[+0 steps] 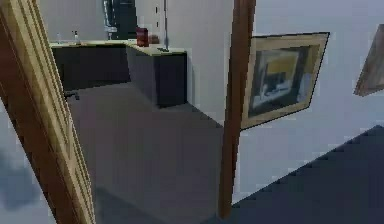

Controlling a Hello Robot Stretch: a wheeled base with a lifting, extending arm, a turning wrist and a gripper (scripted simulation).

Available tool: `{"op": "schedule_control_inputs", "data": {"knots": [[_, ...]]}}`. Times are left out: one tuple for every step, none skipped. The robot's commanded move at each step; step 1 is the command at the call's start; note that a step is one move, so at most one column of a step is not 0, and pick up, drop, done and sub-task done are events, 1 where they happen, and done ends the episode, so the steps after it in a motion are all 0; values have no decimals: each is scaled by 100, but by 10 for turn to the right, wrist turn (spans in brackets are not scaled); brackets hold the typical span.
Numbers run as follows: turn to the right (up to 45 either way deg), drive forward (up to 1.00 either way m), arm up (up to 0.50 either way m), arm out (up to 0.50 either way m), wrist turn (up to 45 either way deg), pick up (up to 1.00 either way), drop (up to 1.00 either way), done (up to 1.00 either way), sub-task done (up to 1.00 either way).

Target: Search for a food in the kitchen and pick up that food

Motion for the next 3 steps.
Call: {"op": "schedule_control_inputs", "data": {"knots": [[-90, 0, 0, 0, 0, 0, 0, 0, 0], [0, 70, 0, 0, 0, 0, 0, 0, 0], [-120, 0, 0, 0, 0, 0, 0, 0, 0]]}}
